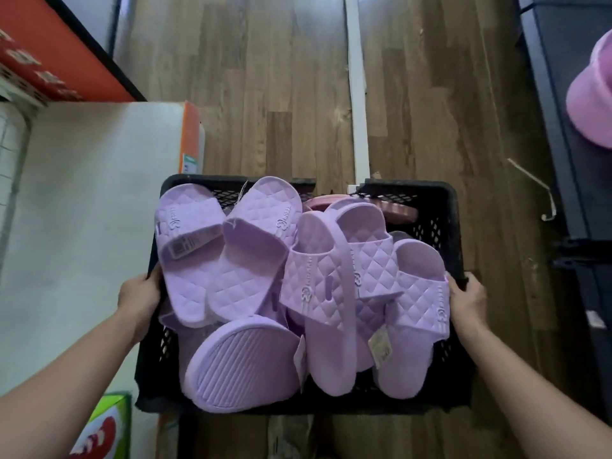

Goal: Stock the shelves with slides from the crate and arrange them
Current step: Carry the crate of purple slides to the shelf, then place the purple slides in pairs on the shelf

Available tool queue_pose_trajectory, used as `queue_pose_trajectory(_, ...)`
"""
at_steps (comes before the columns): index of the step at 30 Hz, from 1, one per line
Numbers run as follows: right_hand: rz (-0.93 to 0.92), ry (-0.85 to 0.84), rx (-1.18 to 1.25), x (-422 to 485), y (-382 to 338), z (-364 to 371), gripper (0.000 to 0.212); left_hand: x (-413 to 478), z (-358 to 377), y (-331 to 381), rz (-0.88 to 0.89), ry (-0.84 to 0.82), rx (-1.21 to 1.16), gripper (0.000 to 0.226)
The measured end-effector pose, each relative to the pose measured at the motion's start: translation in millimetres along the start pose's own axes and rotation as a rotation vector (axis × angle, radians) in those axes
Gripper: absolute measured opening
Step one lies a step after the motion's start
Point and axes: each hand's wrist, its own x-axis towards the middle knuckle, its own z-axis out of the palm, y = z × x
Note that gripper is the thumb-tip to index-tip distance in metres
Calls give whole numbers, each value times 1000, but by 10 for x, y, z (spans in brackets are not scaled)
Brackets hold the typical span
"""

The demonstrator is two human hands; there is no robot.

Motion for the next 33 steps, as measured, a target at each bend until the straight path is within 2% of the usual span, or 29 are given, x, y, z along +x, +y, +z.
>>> queue_pose_trajectory(4, -31, 23, -11, 57, -38, 4, 25, 39, -30, 74, -19, 12, -8, 47)
queue_pose_trajectory(10, -24, 40, -38, 127, -36, 138, 30, 166, -15, 135, 53, 63, 77, 45)
queue_pose_trajectory(14, 41, -62, -65, 118, -60, 92, 47, 161, -26, 126, 49, 2, 88, 39)
queue_pose_trajectory(16, 56, -118, -102, 69, -154, 31, 48, 119, -48, 154, 53, -19, 69, 32)
queue_pose_trajectory(19, 23, -123, -175, -102, -321, -96, 52, -49, -131, 202, 85, -6, 7, 34)
queue_pose_trajectory(23, -115, -84, -203, -492, -675, -376, 49, -487, -357, 362, 113, 18, -103, 43)
queue_pose_trajectory(25, -160, -124, -176, -721, -822, -494, 45, -695, -469, 450, 138, -7, -160, 41)
queue_pose_trajectory(30, -223, -271, -179, -1385, -1021, -692, 42, -1132, -636, 691, 154, -190, -304, 38)
queue_pose_trajectory(33, -234, -372, -216, -1738, -1067, -705, 43, -1352, -653, 787, 188, -270, -274, 40)
